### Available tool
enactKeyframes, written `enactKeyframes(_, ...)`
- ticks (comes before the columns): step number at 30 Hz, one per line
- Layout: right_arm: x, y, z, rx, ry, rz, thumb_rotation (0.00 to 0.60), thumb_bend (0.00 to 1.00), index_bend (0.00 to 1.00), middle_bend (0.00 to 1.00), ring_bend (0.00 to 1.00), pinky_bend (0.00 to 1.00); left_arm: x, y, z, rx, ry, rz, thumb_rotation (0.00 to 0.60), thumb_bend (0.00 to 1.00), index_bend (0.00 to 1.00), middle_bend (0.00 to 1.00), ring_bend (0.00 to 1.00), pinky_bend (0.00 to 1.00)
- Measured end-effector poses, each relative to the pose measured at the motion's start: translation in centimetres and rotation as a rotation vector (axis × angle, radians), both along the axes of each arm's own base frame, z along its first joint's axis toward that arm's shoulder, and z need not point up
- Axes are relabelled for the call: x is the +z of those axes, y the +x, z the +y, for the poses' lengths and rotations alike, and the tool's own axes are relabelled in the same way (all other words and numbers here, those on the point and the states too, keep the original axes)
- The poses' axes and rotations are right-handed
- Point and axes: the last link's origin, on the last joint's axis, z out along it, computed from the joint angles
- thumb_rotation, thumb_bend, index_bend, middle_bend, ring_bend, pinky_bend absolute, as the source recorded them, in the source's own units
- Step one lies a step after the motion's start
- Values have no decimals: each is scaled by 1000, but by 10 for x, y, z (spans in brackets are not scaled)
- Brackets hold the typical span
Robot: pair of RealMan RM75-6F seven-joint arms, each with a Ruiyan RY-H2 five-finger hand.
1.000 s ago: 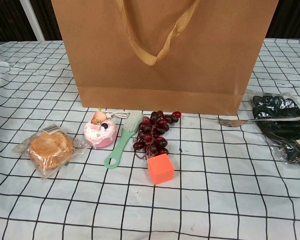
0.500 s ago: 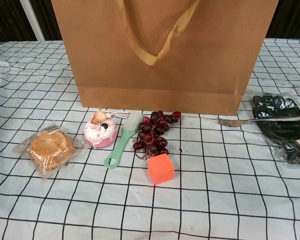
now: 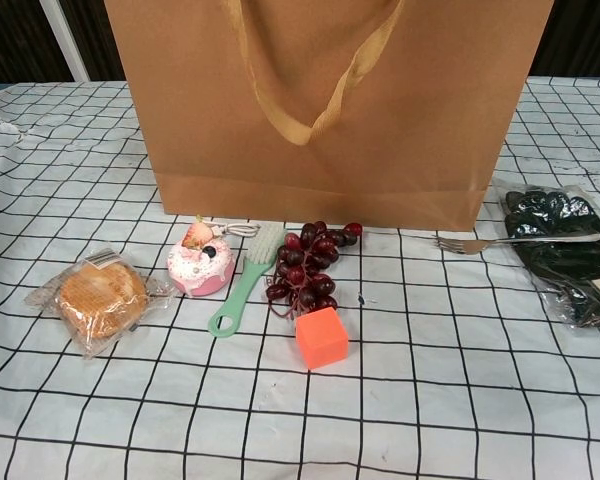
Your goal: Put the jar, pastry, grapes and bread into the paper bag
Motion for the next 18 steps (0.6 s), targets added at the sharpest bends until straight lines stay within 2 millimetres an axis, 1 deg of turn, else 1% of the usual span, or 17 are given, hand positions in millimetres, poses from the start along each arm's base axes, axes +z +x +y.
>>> enactKeyframes(3,24,-15,5,-32,-93,-16,600,122,64,112,234,234,-1,0,0,0,-1,1,600,105,148,69,28,123)
enactKeyframes(4,34,-25,7,-55,-133,-19,600,125,68,136,241,234,-1,1,0,-1,-1,2,600,105,148,69,28,122)
enactKeyframes(6,50,-41,10,-99,-189,-15,600,127,73,167,250,234,-2,1,-1,-2,-4,4,600,105,148,69,28,122)
enactKeyframes(7,58,-52,13,-131,-216,-4,600,127,75,172,260,234,-2,1,-1,-3,-6,4,600,105,148,69,28,122)
enactKeyframes(9,69,-71,16,-188,-242,26,600,128,75,172,277,234,-3,2,-1,-5,-10,7,600,105,148,69,28,123)
enactKeyframes(10,74,-84,19,-230,-251,55,600,129,75,173,283,234,-4,2,-1,-5,-11,8,600,105,148,69,28,123)
enactKeyframes(14,81,-124,32,-358,-220,184,600,133,75,191,283,234,-6,3,-1,-5,-16,13,600,105,148,69,29,127)
enactKeyframes(18,70,-155,46,-453,-101,296,600,136,87,197,283,234,-7,3,-1,-5,-14,14,600,106,148,69,28,128)
